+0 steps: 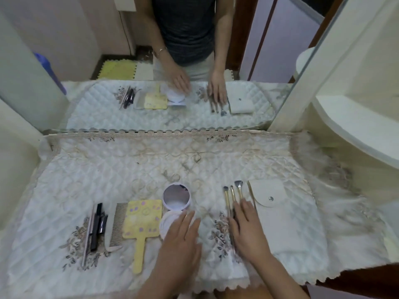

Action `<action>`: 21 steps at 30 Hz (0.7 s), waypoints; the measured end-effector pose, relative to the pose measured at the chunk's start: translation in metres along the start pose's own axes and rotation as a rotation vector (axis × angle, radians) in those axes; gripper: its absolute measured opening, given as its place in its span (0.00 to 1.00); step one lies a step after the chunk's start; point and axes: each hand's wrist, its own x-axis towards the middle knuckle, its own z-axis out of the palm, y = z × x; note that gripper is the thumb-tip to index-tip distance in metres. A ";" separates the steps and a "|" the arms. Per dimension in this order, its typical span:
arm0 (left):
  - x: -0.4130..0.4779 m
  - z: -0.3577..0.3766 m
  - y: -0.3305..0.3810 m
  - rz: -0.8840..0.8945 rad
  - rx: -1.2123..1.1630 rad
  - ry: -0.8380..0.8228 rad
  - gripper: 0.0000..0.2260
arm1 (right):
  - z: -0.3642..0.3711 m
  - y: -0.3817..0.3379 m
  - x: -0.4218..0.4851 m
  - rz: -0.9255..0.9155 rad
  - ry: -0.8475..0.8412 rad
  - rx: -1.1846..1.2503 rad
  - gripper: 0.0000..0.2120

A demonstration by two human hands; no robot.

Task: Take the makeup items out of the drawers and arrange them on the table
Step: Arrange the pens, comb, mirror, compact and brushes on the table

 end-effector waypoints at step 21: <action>-0.021 0.014 -0.005 0.073 0.058 0.080 0.17 | 0.039 -0.044 -0.015 -0.149 0.162 0.213 0.16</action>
